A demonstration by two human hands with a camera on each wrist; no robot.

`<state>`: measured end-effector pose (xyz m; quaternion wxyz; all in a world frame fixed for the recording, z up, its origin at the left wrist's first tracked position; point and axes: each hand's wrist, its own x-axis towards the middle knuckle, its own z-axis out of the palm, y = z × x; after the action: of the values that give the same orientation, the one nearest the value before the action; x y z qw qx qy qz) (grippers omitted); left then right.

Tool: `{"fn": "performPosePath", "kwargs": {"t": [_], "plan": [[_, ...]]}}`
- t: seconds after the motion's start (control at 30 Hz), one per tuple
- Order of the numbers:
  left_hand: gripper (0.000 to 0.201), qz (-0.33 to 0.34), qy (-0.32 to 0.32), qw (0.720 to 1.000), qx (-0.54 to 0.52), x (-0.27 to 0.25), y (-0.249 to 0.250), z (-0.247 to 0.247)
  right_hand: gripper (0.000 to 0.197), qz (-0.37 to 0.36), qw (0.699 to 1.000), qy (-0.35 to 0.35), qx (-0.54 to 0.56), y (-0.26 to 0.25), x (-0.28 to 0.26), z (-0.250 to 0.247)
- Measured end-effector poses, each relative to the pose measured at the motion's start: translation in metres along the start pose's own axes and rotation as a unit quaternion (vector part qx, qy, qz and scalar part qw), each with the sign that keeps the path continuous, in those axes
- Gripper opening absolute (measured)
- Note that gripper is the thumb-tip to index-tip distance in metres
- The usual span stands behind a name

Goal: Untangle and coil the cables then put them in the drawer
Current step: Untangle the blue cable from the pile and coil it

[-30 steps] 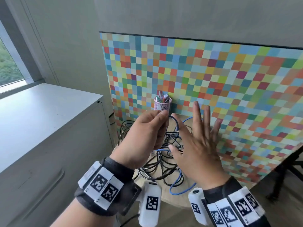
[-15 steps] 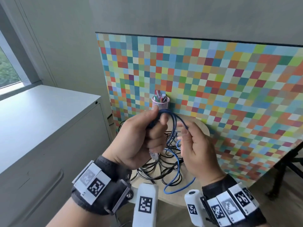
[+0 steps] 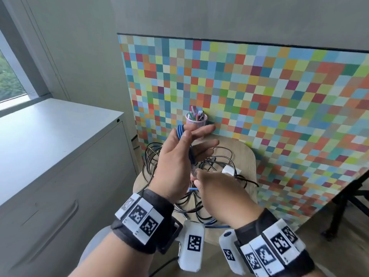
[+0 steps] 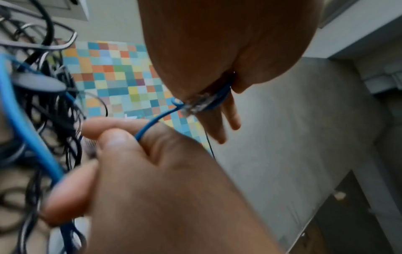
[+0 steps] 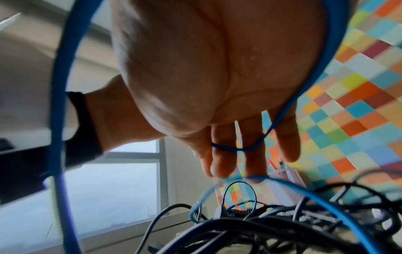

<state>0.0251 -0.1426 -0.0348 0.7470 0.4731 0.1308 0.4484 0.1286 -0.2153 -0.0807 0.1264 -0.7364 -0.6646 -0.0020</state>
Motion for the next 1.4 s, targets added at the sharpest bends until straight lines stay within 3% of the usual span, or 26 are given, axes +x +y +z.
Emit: {"fn": "performPosePath", "kwargs": {"t": [0.07, 0.1, 0.17, 0.2, 0.23, 0.27, 0.33, 0.4, 0.47, 0.53, 0.6, 0.67, 0.77, 0.83, 0.93, 1.0, 1.07, 1.17, 1.3, 1.4], "plan": [[0.021, 0.02, -0.022, 0.984, 0.173, 0.002, 0.0, -0.008, 0.01, -0.039, 0.997, 0.049, -0.055, -0.007, -0.003, -0.005], [0.019, 0.048, -0.047, 0.946, 0.318, 0.004, 0.0, -0.014, 0.008, -0.046, 0.994, 0.075, -0.068, -0.008, -0.005, -0.006], [0.01, 0.071, -0.137, 0.79, 0.593, 0.007, -0.001, -0.028, 0.014, -0.042, 0.988, 0.146, -0.022, -0.008, -0.01, -0.009], [0.009, 0.054, -0.173, 0.722, 0.668, 0.006, -0.001, -0.035, 0.014, -0.036, 0.984, 0.172, 0.013, -0.005, -0.012, -0.01], [0.011, 0.032, -0.19, 0.685, 0.703, 0.005, 0.0, -0.04, 0.013, -0.025, 0.979, 0.195, 0.059, -0.003, -0.013, -0.012], [0.011, 0.007, -0.194, 0.683, 0.704, 0.005, 0.003, -0.044, 0.012, -0.002, 0.971, 0.21, 0.116, 0.001, -0.013, -0.015], [0.017, -0.049, -0.178, 0.728, 0.661, 0.005, 0.011, -0.05, 0.012, 0.077, 0.947, 0.194, 0.243, 0.011, -0.016, -0.023], [0.019, -0.083, -0.169, 0.765, 0.616, 0.004, 0.018, -0.055, 0.016, 0.14, 0.912, 0.132, 0.361, 0.018, -0.019, -0.029], [0.018, -0.086, -0.172, 0.781, 0.594, 0.005, 0.023, -0.057, 0.026, 0.148, 0.882, 0.118, 0.431, 0.019, -0.018, -0.03], [0.02, -0.105, -0.171, 0.82, 0.537, 0.004, 0.022, -0.056, 0.033, 0.13, 0.862, 0.14, 0.469, 0.02, -0.014, -0.028], [0.028, -0.141, -0.155, 0.872, 0.442, 0.001, 0.019, -0.054, 0.036, 0.105, 0.872, 0.167, 0.447, 0.022, -0.01, -0.026], [0.038, -0.164, -0.155, 0.916, 0.332, -0.003, 0.017, -0.053, 0.037, 0.089, 0.904, 0.188, 0.373, 0.025, -0.007, -0.022], [0.039, -0.157, -0.178, 0.964, 0.121, -0.008, 0.018, -0.055, 0.028, 0.096, 0.924, 0.212, 0.302, 0.027, -0.006, -0.011], [0.033, -0.134, -0.152, 0.979, -0.002, -0.007, 0.021, -0.055, 0.027, 0.102, 0.924, 0.234, 0.285, 0.026, -0.008, -0.004], [0.028, -0.092, -0.059, 0.991, -0.073, -0.004, 0.027, -0.053, 0.035, 0.091, 0.931, 0.251, 0.249, 0.025, -0.013, 0.002], [0.027, -0.067, -0.005, 0.993, -0.097, -0.002, 0.033, -0.05, 0.038, 0.075, 0.952, 0.214, 0.208, 0.021, -0.016, 0.005], [0.028, -0.05, 0.023, 0.994, -0.096, 0.0, 0.037, -0.047, 0.037, 0.065, 0.977, 0.13, 0.156, 0.017, -0.017, 0.009], [0.032, -0.052, 0.019, 0.996, -0.072, 0.001, 0.035, -0.043, 0.036, 0.063, 0.99, 0.052, 0.115, 0.01, -0.016, 0.012], [0.037, -0.069, -0.013, 0.997, -0.038, -0.004, 0.028, -0.033, 0.042, 0.048, 0.977, 0.073, 0.196, 0.002, -0.011, 0.013], [0.036, -0.079, -0.02, 0.996, -0.021, -0.006, 0.025, -0.027, 0.039, 0.049, 0.945, 0.069, 0.316, -0.004, -0.013, 0.009]]}}
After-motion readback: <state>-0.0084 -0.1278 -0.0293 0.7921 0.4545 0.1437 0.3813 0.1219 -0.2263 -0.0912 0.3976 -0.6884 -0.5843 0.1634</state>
